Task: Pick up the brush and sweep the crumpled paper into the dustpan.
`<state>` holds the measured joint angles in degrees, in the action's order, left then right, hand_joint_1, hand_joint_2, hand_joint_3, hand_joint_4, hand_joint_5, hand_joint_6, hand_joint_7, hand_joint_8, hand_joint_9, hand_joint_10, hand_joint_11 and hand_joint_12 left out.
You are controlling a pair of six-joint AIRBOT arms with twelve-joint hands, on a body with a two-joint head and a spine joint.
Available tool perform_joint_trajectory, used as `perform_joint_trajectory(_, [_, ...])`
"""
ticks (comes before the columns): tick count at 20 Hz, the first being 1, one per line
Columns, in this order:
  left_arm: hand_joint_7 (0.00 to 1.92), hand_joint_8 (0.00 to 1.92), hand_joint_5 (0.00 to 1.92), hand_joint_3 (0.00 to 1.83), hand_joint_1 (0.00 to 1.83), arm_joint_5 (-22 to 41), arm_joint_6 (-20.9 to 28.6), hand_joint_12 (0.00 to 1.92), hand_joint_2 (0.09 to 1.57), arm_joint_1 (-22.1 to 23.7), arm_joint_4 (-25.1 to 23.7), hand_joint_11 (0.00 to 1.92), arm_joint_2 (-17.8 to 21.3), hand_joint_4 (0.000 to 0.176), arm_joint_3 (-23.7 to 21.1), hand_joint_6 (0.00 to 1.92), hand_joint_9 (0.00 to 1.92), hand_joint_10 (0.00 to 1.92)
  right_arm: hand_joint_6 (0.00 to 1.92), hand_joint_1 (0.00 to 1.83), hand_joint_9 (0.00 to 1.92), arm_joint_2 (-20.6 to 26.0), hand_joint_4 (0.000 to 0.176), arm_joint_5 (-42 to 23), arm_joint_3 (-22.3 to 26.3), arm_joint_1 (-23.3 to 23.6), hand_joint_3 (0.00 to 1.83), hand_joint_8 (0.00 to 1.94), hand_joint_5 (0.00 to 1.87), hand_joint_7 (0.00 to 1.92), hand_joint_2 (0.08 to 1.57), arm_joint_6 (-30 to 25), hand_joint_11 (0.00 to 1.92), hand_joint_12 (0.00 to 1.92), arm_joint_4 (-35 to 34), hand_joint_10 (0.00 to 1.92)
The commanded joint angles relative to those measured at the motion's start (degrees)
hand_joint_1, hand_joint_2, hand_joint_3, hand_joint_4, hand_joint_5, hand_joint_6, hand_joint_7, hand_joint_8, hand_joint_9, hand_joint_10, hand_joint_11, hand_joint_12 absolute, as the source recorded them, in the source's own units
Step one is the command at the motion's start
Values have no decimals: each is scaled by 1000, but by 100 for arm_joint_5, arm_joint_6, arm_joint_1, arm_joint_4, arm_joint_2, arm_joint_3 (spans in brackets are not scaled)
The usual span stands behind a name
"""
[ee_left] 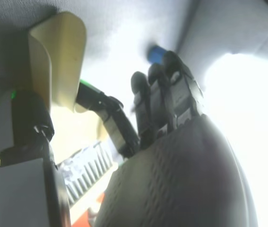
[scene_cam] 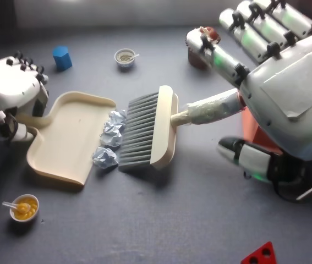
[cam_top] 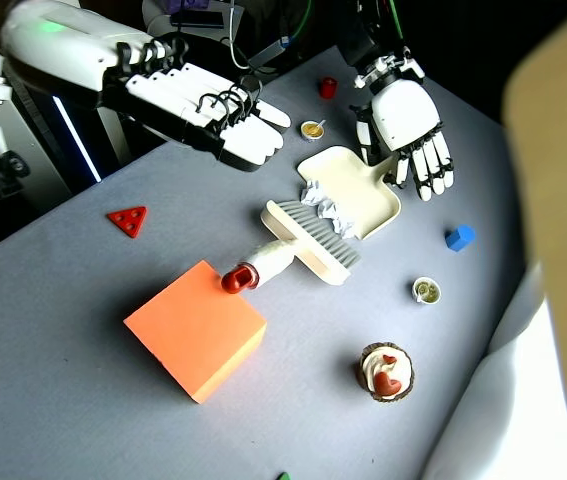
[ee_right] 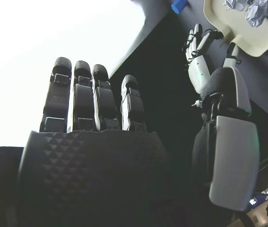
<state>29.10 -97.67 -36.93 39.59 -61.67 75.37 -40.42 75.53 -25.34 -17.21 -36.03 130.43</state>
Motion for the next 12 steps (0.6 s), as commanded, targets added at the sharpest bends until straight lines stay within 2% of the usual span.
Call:
perform_joint_trajectory(1, [292,2,974,2,1032,503,-30,247,1119,76,-157,56,55,122,55,988,170,0,4,783,122,-18,0,756,29,61,0,6,38,80,927,23,162,45,639,8])
perform_joint_trajectory(2, [297,2,985,0,1043,385,-30,241,1115,183,-239,49,9,103,133,973,168,1,1,827,125,-73,0,887,16,45,0,1,37,78,929,27,172,48,628,5])
perform_joint_trajectory(3, [311,3,1018,0,1084,357,-30,257,1102,230,-277,85,-4,21,169,920,195,4,7,894,139,-189,0,1088,-40,38,0,6,53,93,932,63,194,57,653,9])
perform_joint_trajectory(4, [316,2,1025,0,1099,353,-30,275,1099,231,-278,118,28,0,161,908,212,6,7,944,143,-282,0,1351,-94,12,8,8,58,100,954,99,194,56,670,9])
perform_joint_trajectory(5, [330,5,1030,0,1093,317,-30,281,1096,246,-293,126,44,8,158,899,227,7,8,941,153,-325,0,1483,-126,-38,13,9,63,108,971,179,205,60,694,11])
perform_joint_trajectory(6, [331,2,1013,2,1072,271,-30,267,1103,295,-331,87,34,48,173,927,229,4,8,958,149,-295,0,1563,-145,-123,22,8,68,111,1001,146,203,58,695,7])
perform_joint_trajectory(7, [310,2,994,3,1077,246,-30,250,1112,333,-351,40,12,20,191,957,215,2,6,990,147,-251,0,1623,-192,-226,15,2,68,98,997,-39,205,59,732,5])
perform_joint_trajectory(8, [309,2,988,1,1058,231,-30,249,1114,357,-350,37,-4,67,212,967,210,2,4,1024,144,-205,0,1628,-268,-376,13,0,66,86,999,-260,199,56,809,3])
perform_joint_trajectory(9, [313,3,988,0,1066,205,-30,259,1115,386,-347,54,-18,45,235,968,215,3,4,1101,147,-172,0,1622,-341,-504,7,2,68,90,993,-319,185,49,832,3])
perform_joint_trajectory(10, [297,1,978,1,1067,172,-30,243,1120,429,-355,18,-42,35,271,983,192,0,2,1104,142,-149,0,1593,-407,-614,10,1,64,87,1004,-379,174,43,816,1])
perform_joint_trajectory(11, [306,4,975,1,1059,122,-30,245,1121,476,-389,23,-53,51,300,989,201,3,0,1106,144,-157,0,1524,-479,-718,9,2,58,90,1006,-541,171,41,815,2])
perform_joint_trajectory(12, [307,3,974,0,1057,66,-30,248,1121,508,-421,31,-56,55,317,990,206,5,5,1072,155,-233,0,1483,-557,-818,2,8,70,110,996,-606,183,46,809,5])
